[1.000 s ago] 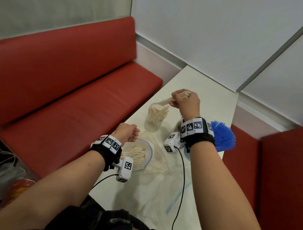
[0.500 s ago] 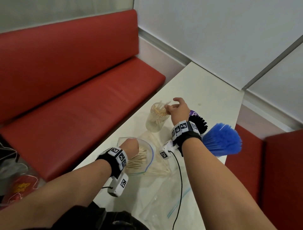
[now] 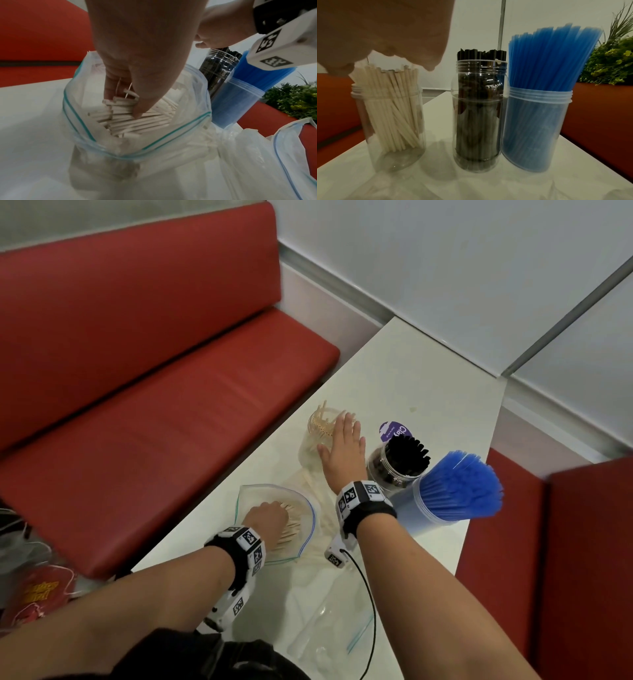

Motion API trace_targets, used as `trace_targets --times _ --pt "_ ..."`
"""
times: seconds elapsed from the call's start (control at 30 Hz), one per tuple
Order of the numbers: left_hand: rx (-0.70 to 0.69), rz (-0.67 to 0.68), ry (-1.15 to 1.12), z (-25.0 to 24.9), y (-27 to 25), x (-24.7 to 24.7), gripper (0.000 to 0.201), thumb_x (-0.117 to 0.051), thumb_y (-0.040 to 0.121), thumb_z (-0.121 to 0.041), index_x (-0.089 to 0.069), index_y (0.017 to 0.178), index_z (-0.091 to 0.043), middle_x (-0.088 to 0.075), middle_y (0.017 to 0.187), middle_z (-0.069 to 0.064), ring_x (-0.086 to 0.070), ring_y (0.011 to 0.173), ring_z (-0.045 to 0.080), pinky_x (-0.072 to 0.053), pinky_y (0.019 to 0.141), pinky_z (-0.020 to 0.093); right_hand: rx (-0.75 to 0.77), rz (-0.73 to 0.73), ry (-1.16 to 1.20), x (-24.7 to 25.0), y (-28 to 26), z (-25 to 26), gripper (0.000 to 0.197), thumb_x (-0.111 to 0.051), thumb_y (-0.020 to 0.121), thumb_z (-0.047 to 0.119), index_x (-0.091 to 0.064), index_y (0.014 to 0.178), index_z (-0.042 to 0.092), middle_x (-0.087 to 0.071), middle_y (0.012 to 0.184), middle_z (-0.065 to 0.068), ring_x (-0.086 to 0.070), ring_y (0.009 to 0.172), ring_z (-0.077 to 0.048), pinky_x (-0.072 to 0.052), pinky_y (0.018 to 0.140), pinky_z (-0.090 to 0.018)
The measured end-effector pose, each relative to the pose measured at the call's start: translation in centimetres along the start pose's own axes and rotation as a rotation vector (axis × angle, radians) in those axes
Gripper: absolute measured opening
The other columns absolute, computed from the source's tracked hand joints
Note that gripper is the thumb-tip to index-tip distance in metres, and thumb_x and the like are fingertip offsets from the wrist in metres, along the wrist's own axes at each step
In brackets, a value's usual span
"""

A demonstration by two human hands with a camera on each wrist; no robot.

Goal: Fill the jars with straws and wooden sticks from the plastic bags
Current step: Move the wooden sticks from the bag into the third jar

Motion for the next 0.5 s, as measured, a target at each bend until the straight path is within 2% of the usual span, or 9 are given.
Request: trace_targets --times 0.07,0.1,0.2,0.27,0.33,0.4,0.47,0.5 --pt "0.016 0.023 -0.034 0.3 -0.2 0.2 0.032 -0.048 0.094 -0.005 -0.054 0.126 -0.009 -0.05 0.128 0.008 -0.054 0.117 0.027 -0.048 0.096 0.036 -0.014 0.046 0.002 0.0 -0.1 -0.2 0.072 -0.041 0.107 0.03 0.002 0.161 0.011 0.008 0.17 -0.007 0.009 0.156 -0.03 0.0 0.126 -0.05" --pt "0.027 0.029 -0.047 0.4 -0.3 0.2 0.033 -0.047 0.095 -0.005 -0.052 0.127 -0.009 -0.05 0.129 0.009 -0.054 0.118 0.027 -0.047 0.097 0.036 -0.02 0.02 0.02 0.3 -0.2 -0.3 0.071 -0.043 0.106 0.027 -0.001 0.162 0.012 0.005 0.17 -0.008 0.008 0.156 -0.032 -0.001 0.126 -0.051" --pt "0.055 0.055 -0.081 0.4 -0.3 0.4 0.036 -0.042 0.098 -0.007 -0.045 0.134 -0.008 -0.047 0.135 0.01 -0.05 0.124 0.028 -0.043 0.103 0.037 -0.021 -0.269 0.167 2.7 -1.5 -0.3 0.064 -0.044 0.099 0.008 -0.023 0.159 0.016 -0.02 0.166 -0.012 -0.006 0.154 -0.037 -0.01 0.126 -0.049" --pt "0.06 0.082 -0.088 0.5 -0.6 0.7 0.035 -0.038 0.1 -0.009 -0.044 0.134 -0.008 -0.05 0.136 0.01 -0.052 0.125 0.028 -0.043 0.103 0.037 0.025 -0.36 0.274 3.2 -2.6 0.4 0.057 -0.045 0.094 0.0 -0.044 0.149 0.013 -0.042 0.153 -0.014 -0.029 0.146 -0.034 -0.024 0.121 -0.047" --pt "0.054 0.083 -0.097 0.6 -0.8 1.2 0.035 -0.035 0.102 -0.011 -0.045 0.135 -0.009 -0.054 0.136 0.009 -0.055 0.123 0.027 -0.044 0.102 0.036 0.087 -0.247 0.361 2.0 -3.6 1.7 0.049 -0.046 0.09 -0.004 -0.06 0.134 0.012 -0.058 0.137 -0.011 -0.048 0.13 -0.027 -0.038 0.112 -0.043" --pt "0.038 0.085 -0.085 0.6 -0.9 2.0 0.035 -0.034 0.104 -0.012 -0.048 0.135 -0.009 -0.056 0.134 0.008 -0.056 0.122 0.024 -0.044 0.102 0.035 0.138 -0.026 0.402 0.0 -4.9 3.1 0.05 -0.043 0.087 -0.007 -0.064 0.127 0.015 -0.064 0.127 -0.007 -0.057 0.12 -0.023 -0.044 0.106 -0.039" --pt "0.034 0.1 -0.068 0.8 -1.2 3.2 0.033 -0.038 0.104 -0.014 -0.052 0.132 -0.008 -0.057 0.133 0.008 -0.056 0.122 0.023 -0.044 0.104 0.034 0.171 0.15 0.336 -2.3 -6.3 4.1 0.057 -0.043 0.086 -0.009 -0.059 0.134 0.018 -0.06 0.135 -0.008 -0.051 0.131 -0.023 -0.041 0.11 -0.036" --pt "0.042 0.104 -0.066 1.0 -1.4 4.0 0.034 -0.04 0.104 -0.016 -0.052 0.134 -0.008 -0.056 0.134 0.009 -0.054 0.124 0.023 -0.042 0.105 0.034 0.172 0.208 0.282 -3.5 -6.8 4.3 0.061 -0.046 0.086 -0.01 -0.053 0.14 0.018 -0.052 0.145 -0.009 -0.04 0.142 -0.026 -0.035 0.116 -0.037"
Point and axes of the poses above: each hand's wrist, its own y-axis towards the middle knuckle, its own x-axis out of the back of the hand, z = x × y, the point moved 7 cm from there along y, towards the middle knuckle
